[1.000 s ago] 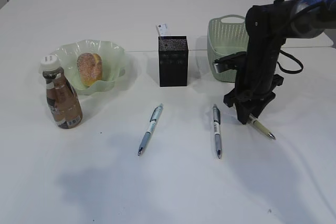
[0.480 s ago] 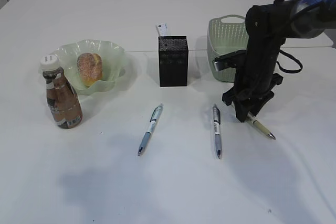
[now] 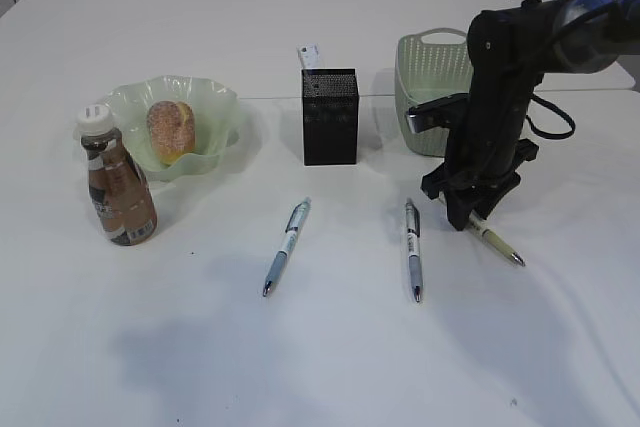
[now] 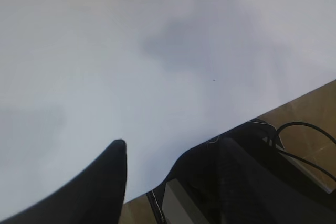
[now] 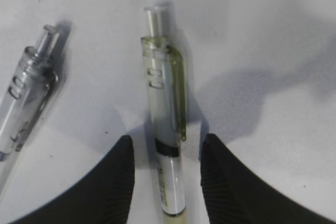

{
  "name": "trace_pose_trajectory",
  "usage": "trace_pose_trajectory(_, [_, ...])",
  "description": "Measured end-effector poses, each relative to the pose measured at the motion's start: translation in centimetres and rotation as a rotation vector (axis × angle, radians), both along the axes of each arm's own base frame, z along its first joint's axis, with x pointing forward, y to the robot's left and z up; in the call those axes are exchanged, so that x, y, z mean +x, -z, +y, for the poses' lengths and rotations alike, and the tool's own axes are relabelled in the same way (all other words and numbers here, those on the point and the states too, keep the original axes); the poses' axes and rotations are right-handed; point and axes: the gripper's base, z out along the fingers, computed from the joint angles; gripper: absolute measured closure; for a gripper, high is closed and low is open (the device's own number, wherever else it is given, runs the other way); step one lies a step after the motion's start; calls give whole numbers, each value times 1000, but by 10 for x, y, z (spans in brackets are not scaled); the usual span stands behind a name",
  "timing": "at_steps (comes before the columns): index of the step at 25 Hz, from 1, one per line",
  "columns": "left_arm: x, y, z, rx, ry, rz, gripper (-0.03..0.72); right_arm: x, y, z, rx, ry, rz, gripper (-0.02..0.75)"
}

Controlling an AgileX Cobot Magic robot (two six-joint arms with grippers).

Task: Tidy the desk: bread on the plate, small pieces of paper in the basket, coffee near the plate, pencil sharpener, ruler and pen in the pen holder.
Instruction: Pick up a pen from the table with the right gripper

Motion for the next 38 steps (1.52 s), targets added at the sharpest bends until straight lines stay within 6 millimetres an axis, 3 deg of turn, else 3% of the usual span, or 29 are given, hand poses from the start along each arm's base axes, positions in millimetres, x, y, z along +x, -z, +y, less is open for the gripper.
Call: trace_pose_trajectory(38, [1, -1, -2, -29, -1, -6, 305, 3, 3, -1, -13, 87, 9, 403])
